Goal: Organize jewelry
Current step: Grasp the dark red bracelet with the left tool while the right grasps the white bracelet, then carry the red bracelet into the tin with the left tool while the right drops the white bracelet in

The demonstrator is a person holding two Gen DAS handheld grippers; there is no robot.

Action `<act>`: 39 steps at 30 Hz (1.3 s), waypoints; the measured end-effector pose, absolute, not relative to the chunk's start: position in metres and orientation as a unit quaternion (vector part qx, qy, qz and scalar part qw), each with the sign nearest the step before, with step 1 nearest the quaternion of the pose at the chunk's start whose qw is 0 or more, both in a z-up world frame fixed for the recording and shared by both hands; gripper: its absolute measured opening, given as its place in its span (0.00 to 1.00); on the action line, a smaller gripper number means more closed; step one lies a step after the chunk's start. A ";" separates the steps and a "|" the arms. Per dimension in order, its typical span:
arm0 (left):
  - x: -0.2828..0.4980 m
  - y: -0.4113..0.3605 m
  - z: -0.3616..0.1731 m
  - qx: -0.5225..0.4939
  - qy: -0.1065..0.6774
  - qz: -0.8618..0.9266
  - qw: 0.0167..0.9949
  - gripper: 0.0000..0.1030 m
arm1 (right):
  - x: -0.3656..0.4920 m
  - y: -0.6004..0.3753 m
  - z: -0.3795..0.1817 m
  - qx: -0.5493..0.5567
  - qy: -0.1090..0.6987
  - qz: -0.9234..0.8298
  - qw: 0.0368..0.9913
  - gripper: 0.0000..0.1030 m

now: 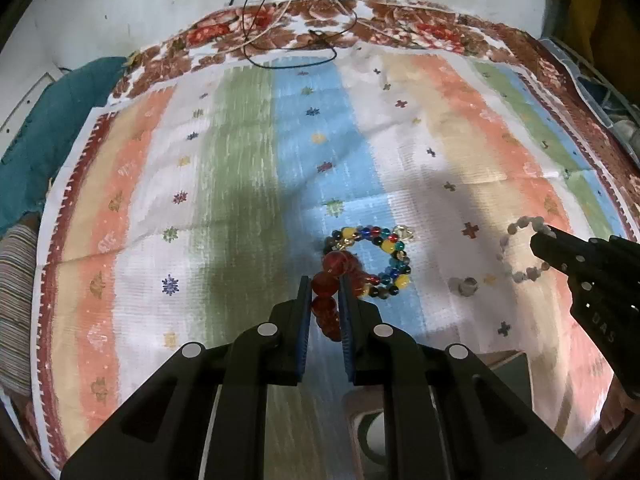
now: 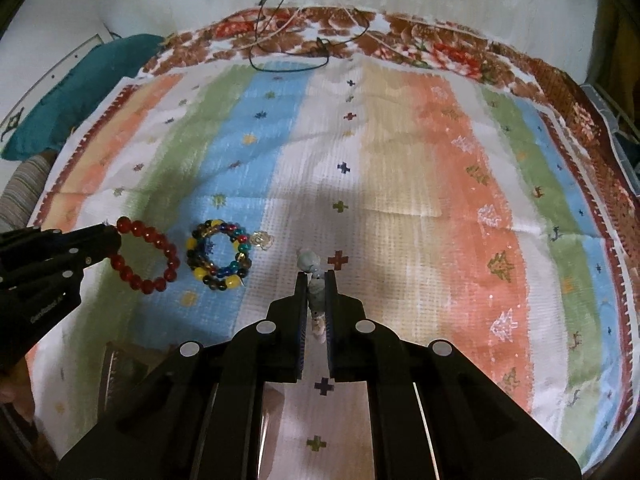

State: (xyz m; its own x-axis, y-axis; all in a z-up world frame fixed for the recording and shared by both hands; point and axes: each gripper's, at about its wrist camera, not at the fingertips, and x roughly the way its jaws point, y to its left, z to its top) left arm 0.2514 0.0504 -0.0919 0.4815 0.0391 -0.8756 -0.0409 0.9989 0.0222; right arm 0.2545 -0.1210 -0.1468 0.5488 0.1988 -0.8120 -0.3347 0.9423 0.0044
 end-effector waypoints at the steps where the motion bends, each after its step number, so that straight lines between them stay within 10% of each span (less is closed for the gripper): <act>1: 0.249 0.048 -0.089 -0.001 0.506 0.022 0.862 0.13 | 0.253 -0.123 -0.145 -0.073 0.449 0.152 0.878 0.09; 39: 0.156 0.009 -0.029 -0.024 0.444 -0.015 0.896 0.13 | 0.159 -0.124 -0.098 -0.051 0.395 0.204 0.894 0.09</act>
State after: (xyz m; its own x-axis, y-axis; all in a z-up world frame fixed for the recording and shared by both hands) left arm 0.1564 0.0086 -0.0295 0.6059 -0.0485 -0.7941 0.0053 0.9984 -0.0570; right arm 0.1592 -0.1238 -0.0980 0.6048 0.3248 -0.7271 -0.4056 0.9114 0.0698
